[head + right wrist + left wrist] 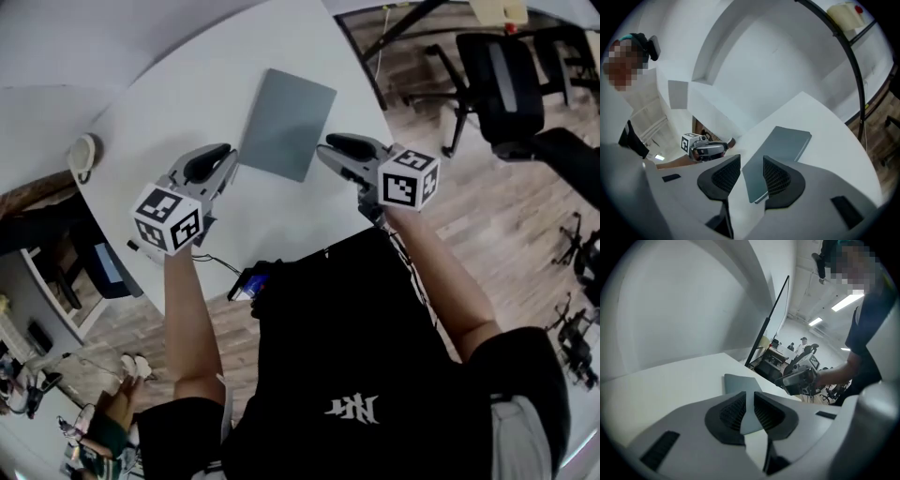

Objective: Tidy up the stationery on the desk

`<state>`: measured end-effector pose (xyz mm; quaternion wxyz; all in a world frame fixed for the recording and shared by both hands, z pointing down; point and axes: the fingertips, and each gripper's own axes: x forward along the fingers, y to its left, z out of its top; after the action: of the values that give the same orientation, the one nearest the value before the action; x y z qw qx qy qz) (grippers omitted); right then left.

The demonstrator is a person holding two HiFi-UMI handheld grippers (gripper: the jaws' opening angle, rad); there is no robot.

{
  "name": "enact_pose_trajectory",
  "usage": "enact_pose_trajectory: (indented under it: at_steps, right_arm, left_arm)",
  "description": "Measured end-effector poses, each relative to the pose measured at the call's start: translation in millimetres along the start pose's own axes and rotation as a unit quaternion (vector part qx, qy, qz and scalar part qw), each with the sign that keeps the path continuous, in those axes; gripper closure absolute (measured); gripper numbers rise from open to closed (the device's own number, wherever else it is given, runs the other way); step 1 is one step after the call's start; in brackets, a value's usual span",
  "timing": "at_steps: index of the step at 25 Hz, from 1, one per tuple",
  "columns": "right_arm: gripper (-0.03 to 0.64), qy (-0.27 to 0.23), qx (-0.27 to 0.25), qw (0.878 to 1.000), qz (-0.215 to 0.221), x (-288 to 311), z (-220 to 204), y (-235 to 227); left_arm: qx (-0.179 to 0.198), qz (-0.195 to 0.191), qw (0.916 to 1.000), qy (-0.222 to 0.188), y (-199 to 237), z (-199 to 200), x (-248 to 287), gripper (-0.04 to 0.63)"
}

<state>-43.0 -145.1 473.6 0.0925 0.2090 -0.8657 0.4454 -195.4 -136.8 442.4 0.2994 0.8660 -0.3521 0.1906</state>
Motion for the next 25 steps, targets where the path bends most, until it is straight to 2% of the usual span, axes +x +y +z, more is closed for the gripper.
enact_pose_trajectory:
  at_steps: [5,13,18,25]
  right_arm:
    - [0.445,0.021,0.075,0.997,-0.029,11,-22,-26]
    - [0.443,0.027,0.171,0.982,-0.077,24,-42,-51]
    - [0.443,0.023,0.204,0.975,-0.088,30,-42,-57]
    - [0.443,0.018,0.215,0.970,-0.115,32,-43,-63]
  left_arm:
    - [-0.002,0.015,0.9986,0.050,14,-19,27,0.541]
    - [0.014,0.023,0.9923,0.121,27,-38,57,0.534]
    - [0.002,0.042,0.9885,0.145,37,-50,60,0.523]
    - [-0.016,0.043,0.9853,0.165,43,-59,66,0.520]
